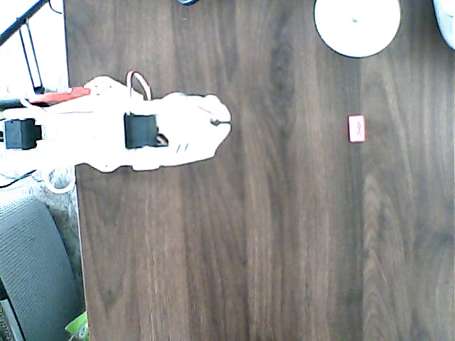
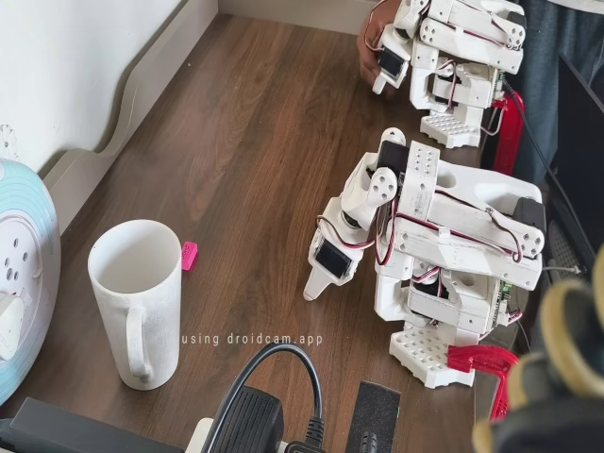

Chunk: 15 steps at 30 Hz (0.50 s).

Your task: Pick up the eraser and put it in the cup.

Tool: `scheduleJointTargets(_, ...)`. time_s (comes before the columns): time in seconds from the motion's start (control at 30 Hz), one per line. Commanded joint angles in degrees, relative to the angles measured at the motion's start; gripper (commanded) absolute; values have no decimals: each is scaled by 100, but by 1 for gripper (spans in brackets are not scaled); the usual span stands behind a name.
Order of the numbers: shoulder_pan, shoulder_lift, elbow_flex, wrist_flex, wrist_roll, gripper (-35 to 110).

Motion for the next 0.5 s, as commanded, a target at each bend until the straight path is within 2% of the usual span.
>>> scheduleJointTargets(0.0,-88,255,62,141,-431,0)
scheduleJointTargets(0.1,79,255,0,114,-527,0)
scheduleJointTargets(0.23,237,246,-624,132,536,0)
scheduleJointTargets(0.33,-457,-316,-1714,580,2162,4)
scheduleJointTargets(0.4,-896,-2241,-3076,141,3779,5)
scheduleJointTargets(0.47,-879,-3208,-3744,-202,4395,6)
